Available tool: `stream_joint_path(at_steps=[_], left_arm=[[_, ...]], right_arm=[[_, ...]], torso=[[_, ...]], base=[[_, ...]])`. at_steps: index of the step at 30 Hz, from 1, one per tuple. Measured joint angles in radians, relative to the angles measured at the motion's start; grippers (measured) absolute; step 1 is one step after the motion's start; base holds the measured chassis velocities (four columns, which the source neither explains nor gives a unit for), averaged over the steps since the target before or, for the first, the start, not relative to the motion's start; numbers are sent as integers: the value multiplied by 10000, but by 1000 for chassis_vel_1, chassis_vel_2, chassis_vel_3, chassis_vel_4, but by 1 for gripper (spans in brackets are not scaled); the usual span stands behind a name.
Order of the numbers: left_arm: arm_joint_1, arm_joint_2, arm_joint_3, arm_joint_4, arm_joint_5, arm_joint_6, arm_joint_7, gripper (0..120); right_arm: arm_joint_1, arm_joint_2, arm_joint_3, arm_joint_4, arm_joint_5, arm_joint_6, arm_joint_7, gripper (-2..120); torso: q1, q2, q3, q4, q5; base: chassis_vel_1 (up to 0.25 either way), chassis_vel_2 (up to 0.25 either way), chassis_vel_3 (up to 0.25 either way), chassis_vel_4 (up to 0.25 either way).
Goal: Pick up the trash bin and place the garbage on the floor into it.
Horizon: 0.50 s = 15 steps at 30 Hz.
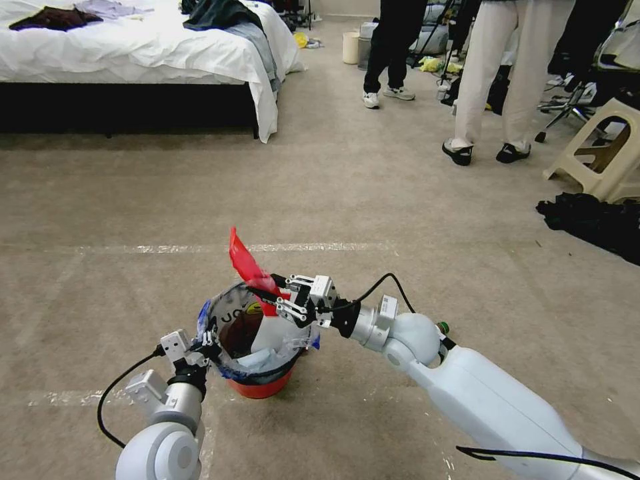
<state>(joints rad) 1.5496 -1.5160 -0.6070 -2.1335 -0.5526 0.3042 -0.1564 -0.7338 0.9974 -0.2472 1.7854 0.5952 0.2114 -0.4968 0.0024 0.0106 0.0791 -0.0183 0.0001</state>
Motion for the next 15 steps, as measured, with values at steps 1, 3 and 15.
stream_joint_path(at_steps=[1, 3, 15], left_arm=[[4, 9, -12, 0, 0, -5, -4, 4], [5, 24, -17, 2, 1, -9, -7, 4], [-67, 39, -88, 69, 1, -23, -46, 4]], right_arm=[[-130, -68, 93, 59, -31, 5, -17, 56], [-249, -120, 173, 103, -60, 28, -52, 61], [-592, -336, 1038, 529, 351, 95, 523, 88]], torso=[[-1, 0, 0, 0, 0], [0, 0, 0, 0, 1], [0, -1, 1, -1, -1]], base=[[0, 0, 0, 0], [0, 0, 0, 0], [0, 0, 0, 0]])
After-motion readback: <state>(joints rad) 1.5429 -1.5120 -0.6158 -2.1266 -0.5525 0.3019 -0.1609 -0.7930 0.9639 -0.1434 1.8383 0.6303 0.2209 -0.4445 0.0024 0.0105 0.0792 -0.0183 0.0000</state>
